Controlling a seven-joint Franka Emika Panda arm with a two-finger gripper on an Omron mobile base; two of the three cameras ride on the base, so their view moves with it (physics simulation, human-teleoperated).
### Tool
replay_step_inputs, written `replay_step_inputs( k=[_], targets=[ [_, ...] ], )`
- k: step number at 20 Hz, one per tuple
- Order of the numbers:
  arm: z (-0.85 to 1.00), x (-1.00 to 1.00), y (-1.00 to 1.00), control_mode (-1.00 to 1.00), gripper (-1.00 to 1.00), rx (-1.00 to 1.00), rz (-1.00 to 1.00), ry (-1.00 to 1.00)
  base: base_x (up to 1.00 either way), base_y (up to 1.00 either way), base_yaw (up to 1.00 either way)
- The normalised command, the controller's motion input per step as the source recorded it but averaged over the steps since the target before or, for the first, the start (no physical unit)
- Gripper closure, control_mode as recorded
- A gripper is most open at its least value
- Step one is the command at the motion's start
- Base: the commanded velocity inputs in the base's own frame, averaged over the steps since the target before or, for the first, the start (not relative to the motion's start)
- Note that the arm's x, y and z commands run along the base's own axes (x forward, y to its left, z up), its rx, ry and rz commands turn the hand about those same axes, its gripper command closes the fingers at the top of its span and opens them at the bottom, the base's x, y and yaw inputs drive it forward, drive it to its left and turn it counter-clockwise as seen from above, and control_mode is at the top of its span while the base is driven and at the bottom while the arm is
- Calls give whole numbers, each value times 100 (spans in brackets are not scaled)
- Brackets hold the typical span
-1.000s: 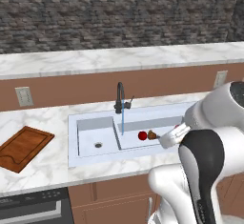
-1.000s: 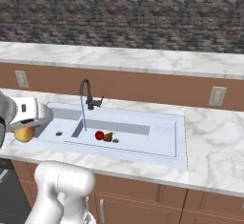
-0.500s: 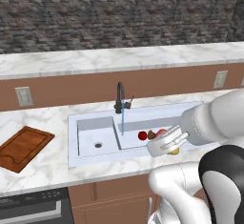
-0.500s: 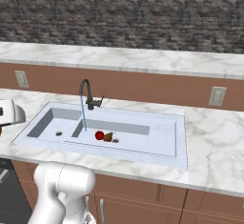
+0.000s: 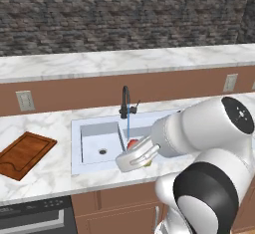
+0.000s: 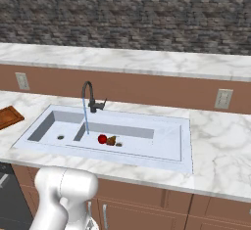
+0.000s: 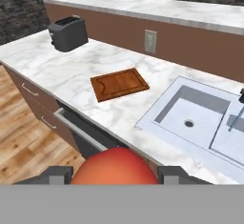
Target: Pick the mango, pear, apple from the sink and place them on the cutting board to airdry. Then turn off the sink faucet.
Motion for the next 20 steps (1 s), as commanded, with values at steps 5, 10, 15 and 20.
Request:
replay_step_inputs(
  k=[5,10,15,20],
  targets=[
    [0,20,76,-100,100,0,8,2,0,0,0],
    [0,34,62,-100,100,0,6,4,0,0,0],
    [0,31,54,-100,100,0,5,6,0,0,0],
    [-8,19,48,-100,100,-7,2,-1,0,0,0]
  ],
)
